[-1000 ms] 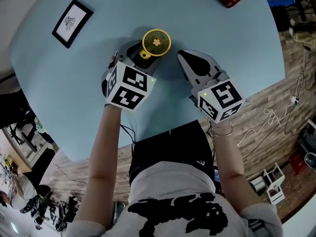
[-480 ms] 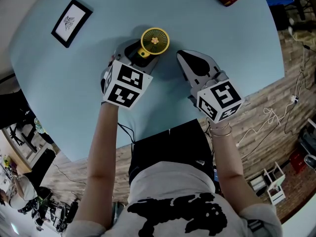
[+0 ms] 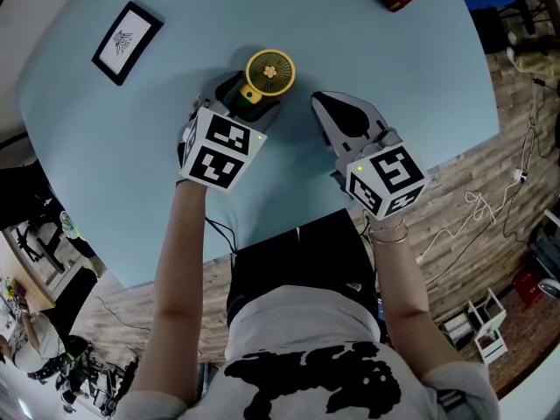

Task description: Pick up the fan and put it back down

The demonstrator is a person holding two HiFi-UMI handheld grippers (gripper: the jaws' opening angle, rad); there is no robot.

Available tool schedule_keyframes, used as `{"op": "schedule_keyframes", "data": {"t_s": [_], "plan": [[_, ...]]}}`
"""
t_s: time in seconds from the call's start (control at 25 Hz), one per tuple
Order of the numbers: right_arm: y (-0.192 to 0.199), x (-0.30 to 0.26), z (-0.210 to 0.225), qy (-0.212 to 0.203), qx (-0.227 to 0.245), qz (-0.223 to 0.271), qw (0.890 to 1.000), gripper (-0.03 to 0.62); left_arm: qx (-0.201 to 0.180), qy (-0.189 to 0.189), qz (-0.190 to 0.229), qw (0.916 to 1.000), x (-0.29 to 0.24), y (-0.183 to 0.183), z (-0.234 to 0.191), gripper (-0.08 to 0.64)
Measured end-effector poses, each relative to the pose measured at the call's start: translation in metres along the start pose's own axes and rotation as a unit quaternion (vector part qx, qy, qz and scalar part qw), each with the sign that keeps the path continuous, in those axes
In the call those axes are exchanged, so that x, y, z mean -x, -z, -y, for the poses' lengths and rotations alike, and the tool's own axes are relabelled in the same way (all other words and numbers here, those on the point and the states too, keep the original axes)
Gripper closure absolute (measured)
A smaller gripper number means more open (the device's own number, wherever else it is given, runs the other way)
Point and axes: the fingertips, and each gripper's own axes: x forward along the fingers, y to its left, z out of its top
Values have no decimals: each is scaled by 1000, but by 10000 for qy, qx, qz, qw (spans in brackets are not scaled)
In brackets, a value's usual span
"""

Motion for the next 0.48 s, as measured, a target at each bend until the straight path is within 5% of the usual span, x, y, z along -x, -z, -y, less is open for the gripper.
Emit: {"op": "schedule_keyframes", "data": {"t_s": [0.48], "plan": [[-22,14,-16,-131,164,152,9997,588,490,-97,284,9983,40,-13,3,224]]}}
